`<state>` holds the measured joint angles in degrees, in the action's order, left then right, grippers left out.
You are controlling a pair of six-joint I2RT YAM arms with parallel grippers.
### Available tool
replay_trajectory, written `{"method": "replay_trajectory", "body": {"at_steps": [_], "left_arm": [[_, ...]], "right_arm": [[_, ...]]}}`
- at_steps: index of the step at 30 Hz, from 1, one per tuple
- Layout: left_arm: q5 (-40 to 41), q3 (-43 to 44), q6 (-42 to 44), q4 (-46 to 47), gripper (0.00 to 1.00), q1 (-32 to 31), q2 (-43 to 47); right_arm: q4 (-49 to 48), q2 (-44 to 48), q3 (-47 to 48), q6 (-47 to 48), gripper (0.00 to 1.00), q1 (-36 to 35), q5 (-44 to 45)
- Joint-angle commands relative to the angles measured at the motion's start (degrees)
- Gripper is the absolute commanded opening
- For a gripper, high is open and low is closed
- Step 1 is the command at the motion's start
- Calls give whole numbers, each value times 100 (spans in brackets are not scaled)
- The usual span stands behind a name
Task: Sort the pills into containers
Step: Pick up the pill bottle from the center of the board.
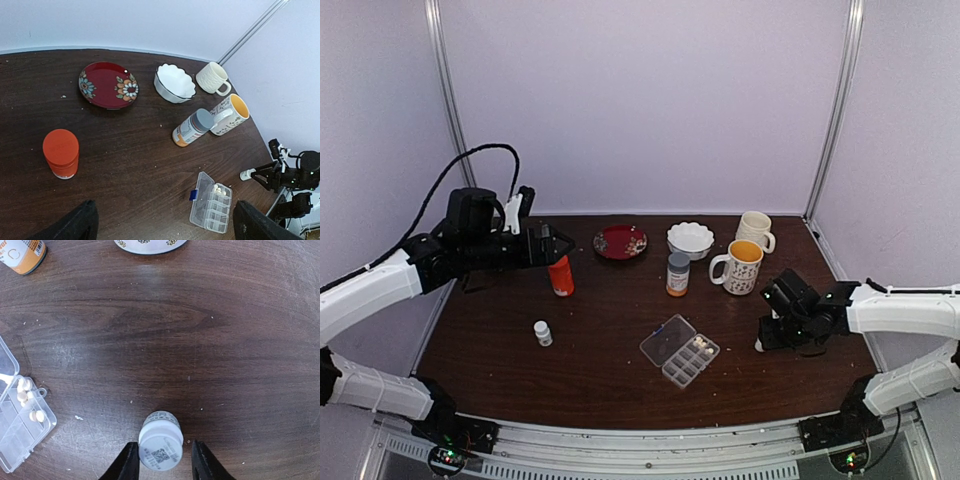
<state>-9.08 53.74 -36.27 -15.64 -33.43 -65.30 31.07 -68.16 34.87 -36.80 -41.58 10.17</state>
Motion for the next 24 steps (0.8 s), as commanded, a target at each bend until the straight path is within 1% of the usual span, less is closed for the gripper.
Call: {"method": "replay_trajectory", "body": {"at_steps": [1, 7, 10, 13, 18, 20, 21, 24], "left_arm": [[-392, -3, 152, 532, 97, 21, 17], [-391, 11, 284, 356, 97, 21, 112], [-420, -32, 304, 342, 97, 21, 150], [-476, -56, 325, 351, 97, 13, 173], [-504, -70, 475, 385, 96, -95, 193], [-151, -130, 608, 395, 97, -322, 263], [89, -186, 701, 414, 97, -473, 318], [882, -328, 1068, 554, 98, -1095, 432]], "right_arm": [[-7, -188, 228, 115, 35, 54, 55], [27, -262, 339, 154, 30, 52, 22], [55, -256, 354, 160, 24, 49, 16], [134, -223, 404, 182, 13, 54, -26], [301, 198, 592, 282, 12, 54, -145], [170, 530, 633, 447, 11, 47, -464], [62, 679, 642, 519, 7, 51, -729], [-370, 1075, 608, 618, 1, 45, -1637]]}}
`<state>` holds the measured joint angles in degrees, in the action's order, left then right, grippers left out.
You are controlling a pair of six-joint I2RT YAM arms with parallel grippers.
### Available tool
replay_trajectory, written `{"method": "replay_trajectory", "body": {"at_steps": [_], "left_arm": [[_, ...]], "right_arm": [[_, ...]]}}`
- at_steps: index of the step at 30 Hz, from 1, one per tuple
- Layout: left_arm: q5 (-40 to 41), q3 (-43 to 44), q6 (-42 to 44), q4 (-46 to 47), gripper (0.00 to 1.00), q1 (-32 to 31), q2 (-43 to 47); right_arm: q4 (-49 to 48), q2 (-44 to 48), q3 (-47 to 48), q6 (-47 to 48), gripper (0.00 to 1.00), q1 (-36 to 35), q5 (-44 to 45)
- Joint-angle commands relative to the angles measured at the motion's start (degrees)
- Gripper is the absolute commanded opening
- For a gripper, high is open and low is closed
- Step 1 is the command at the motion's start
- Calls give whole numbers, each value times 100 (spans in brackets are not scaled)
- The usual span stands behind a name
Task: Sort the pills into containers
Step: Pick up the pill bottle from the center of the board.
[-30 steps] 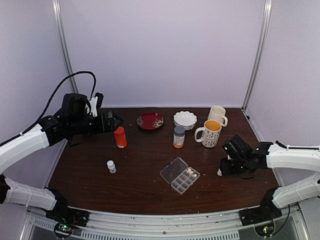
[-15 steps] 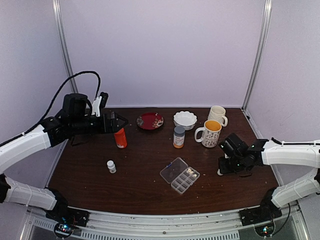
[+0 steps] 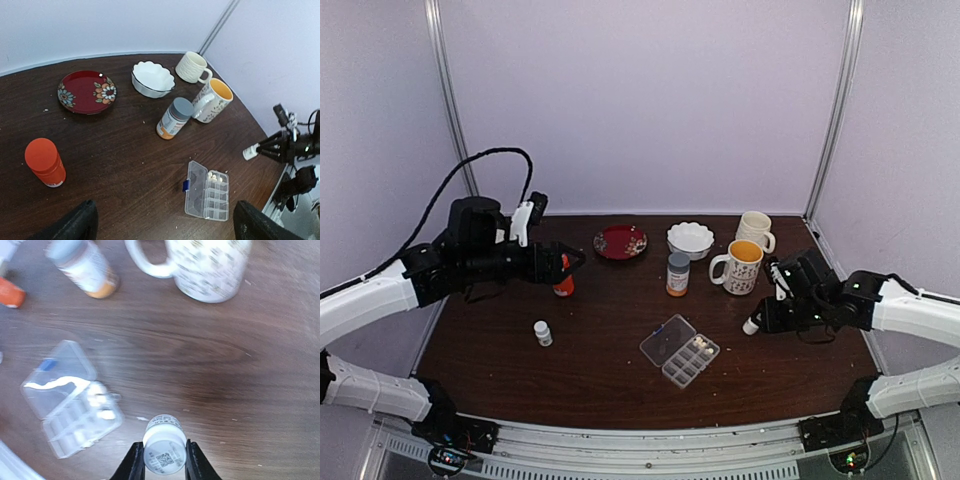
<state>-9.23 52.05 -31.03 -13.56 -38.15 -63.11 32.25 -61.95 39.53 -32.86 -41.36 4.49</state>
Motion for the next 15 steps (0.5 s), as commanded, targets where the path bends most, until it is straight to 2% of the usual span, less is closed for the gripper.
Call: {"method": "replay_trajectory", "body": {"at_steps": [1, 5, 7, 12, 15], "left_arm": [[1155, -179, 672, 406, 97, -843, 213], [1371, -233, 1179, 859, 97, -1613, 172], [1399, -333, 1466, 1262, 93, -1989, 144], [1940, -693, 2475, 2533, 91, -2906, -2], [2012, -810, 2959, 3072, 89, -3179, -187]], "right_arm": [[-670, 565, 98, 170, 0, 23, -1355], [-1676, 926, -97, -169, 0, -6, -2706], [-2169, 1099, -200, -446, 0, -83, -3084], [-2930, 1357, -269, -832, 0, -473, -3245], [-3406, 1337, -221, -891, 0, -774, -3252]]}}
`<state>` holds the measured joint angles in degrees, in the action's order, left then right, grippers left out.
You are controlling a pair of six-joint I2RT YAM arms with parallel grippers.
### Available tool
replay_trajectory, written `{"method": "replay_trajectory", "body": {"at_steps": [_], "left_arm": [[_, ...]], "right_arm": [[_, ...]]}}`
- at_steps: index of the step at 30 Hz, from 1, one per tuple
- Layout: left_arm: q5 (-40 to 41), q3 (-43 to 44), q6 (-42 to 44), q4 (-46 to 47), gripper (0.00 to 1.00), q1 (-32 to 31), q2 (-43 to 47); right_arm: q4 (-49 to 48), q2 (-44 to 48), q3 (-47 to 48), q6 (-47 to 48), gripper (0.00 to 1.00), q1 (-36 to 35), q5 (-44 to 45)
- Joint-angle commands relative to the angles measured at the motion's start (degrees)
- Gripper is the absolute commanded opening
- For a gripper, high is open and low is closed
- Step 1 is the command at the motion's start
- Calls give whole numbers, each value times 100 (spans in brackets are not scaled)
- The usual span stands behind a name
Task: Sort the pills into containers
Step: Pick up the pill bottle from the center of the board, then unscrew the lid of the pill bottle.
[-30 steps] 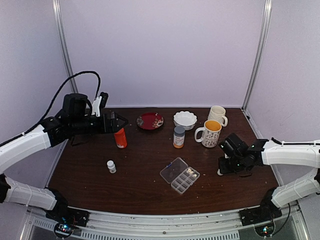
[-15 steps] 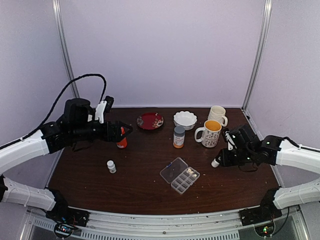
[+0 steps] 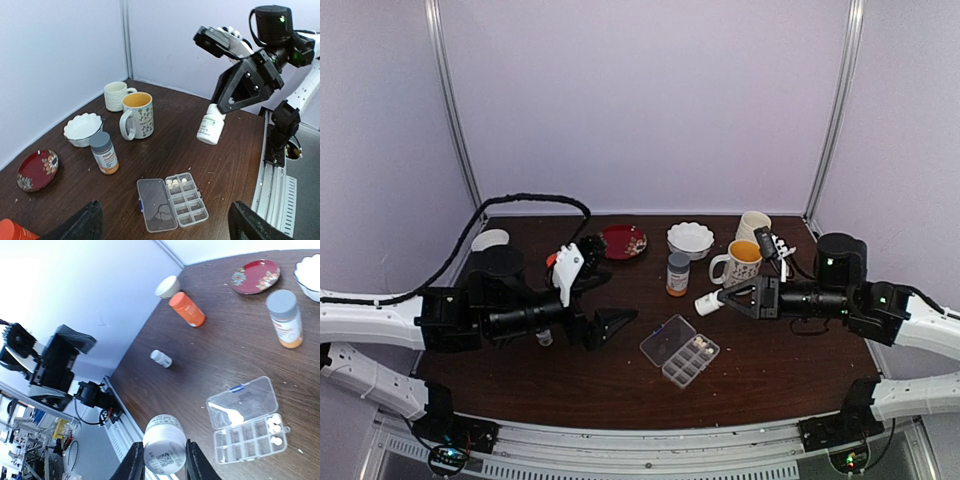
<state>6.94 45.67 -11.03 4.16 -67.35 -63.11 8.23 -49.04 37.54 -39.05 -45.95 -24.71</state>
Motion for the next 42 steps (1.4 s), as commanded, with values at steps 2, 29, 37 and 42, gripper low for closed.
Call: {"method": "replay_trajectory", "body": {"at_steps": [2, 29, 37, 42], "left_arm": [[334, -124, 1280, 1509, 87, -357, -338], [-486, 202, 1969, 2648, 62, -593, -1140], [-507, 223, 2006, 2660, 48, -593, -1170], [-595, 244, 2012, 2703, 39, -599, -1238]], "right_arm": [[-1264, -52, 49, -289, 0, -459, -340], [-2380, -647, 234, -445, 0, -1192, -170], [-2353, -747, 351, -387, 0, -1197, -221], [-2327, -766, 369, -353, 0, -1197, -261]]}}
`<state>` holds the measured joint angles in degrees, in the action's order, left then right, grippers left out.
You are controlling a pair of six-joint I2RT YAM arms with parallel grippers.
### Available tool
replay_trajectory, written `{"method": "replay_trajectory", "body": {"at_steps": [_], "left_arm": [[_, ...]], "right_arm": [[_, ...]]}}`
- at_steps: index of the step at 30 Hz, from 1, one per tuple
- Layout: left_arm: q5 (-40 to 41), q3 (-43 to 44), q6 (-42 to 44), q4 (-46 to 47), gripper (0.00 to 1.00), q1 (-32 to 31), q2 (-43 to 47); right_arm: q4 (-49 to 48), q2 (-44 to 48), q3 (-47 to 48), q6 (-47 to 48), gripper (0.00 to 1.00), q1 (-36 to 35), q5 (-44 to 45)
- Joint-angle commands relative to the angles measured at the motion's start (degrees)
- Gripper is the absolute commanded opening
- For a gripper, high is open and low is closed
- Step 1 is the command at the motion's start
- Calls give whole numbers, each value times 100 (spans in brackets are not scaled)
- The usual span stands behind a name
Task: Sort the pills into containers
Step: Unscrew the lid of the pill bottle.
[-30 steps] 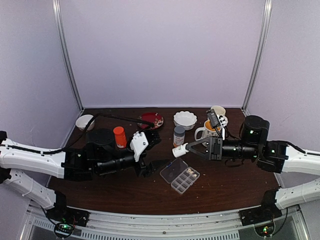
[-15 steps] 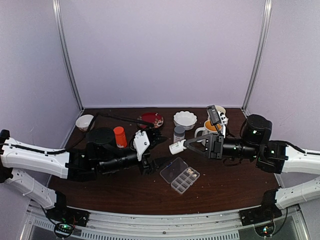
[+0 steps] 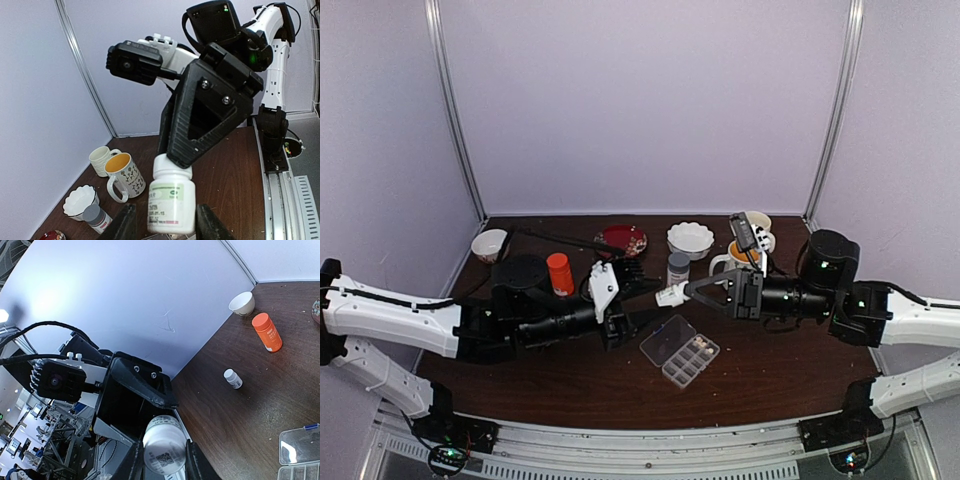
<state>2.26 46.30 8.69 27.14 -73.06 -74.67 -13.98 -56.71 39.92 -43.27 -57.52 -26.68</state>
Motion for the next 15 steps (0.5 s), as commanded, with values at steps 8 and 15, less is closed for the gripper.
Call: {"method": "replay_trajectory", "body": {"at_steps": [8, 15], "left_arm": [[-181, 294, -153, 378, 27, -17, -133], [-618, 401, -772, 291, 22, 15, -70]], "right_arm": [[117, 65, 194, 255, 0, -40, -33], [422, 145, 232, 926, 0, -48, -265]]}}
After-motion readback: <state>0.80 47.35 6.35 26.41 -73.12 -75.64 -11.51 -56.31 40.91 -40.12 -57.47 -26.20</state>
